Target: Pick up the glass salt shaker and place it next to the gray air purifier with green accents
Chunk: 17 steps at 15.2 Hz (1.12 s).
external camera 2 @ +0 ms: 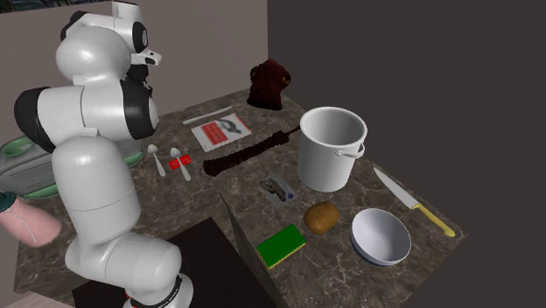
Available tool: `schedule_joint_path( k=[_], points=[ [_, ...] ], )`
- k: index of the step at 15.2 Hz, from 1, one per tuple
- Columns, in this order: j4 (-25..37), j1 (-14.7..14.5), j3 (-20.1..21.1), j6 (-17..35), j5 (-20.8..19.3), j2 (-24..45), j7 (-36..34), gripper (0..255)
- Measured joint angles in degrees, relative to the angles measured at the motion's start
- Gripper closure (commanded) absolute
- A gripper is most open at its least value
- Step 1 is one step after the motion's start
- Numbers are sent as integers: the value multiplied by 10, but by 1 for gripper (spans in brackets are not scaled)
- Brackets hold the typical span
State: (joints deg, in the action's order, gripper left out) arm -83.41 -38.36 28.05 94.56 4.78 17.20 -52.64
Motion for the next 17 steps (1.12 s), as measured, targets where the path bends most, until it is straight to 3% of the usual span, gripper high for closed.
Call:
schedule_joint_path(
  k=[17],
  points=[
    [-118, 4, -5, 125, -2, 10, 19, 255]
  ],
)
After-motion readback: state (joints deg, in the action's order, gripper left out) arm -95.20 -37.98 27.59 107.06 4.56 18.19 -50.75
